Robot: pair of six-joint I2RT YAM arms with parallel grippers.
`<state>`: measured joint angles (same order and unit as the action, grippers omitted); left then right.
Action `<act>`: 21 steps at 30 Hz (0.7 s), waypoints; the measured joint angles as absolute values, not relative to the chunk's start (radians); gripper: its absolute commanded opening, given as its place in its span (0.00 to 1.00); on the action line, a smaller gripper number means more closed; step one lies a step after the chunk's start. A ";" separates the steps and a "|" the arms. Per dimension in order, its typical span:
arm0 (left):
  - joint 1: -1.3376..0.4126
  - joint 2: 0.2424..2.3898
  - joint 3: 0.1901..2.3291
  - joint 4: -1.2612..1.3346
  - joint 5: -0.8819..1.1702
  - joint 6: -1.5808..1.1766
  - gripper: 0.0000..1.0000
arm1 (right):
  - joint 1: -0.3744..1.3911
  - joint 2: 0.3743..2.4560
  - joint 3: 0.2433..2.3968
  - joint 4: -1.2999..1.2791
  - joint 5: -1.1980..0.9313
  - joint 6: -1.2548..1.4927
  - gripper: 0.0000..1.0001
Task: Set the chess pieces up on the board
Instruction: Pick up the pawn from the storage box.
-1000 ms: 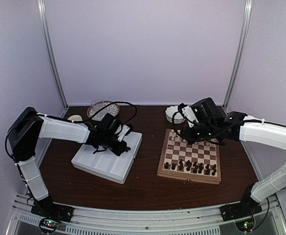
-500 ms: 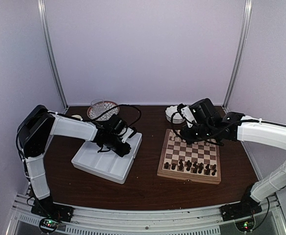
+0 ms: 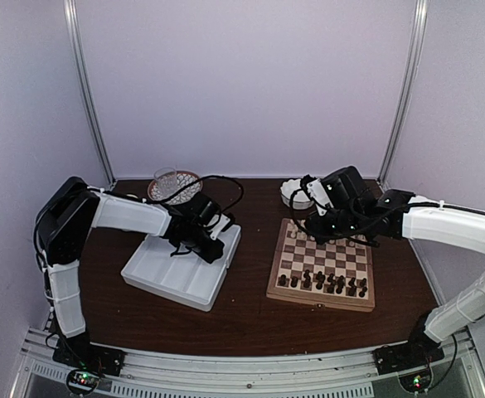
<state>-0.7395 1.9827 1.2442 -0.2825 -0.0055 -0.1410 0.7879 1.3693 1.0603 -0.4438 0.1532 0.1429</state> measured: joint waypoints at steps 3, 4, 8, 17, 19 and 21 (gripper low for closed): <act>-0.741 1.982 1.246 -0.282 -0.023 -0.141 0.25 | 0.788 1.369 1.060 -0.443 0.152 0.143 0.27; -0.741 1.983 1.248 -0.283 -0.028 -0.142 0.24 | 0.788 1.369 1.060 -0.443 0.150 0.144 0.27; -0.741 1.983 1.253 -0.282 -0.057 -0.148 0.22 | 0.788 1.369 1.060 -0.440 0.145 0.145 0.27; -0.739 1.917 1.185 -0.263 -0.040 -0.148 0.23 | 0.788 1.369 1.053 -0.426 0.135 0.145 0.27; -0.737 1.893 1.172 -0.262 -0.041 -0.148 0.23 | 0.788 1.369 1.053 -0.422 0.135 0.145 0.27; -0.736 1.882 1.172 -0.255 -0.042 -0.147 0.25 | 0.788 1.369 1.053 -0.421 0.134 0.145 0.27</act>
<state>-0.7364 1.8816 1.1717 -0.2554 -0.0418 -0.1471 0.7879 1.3693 1.0534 -0.4210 0.1341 0.1448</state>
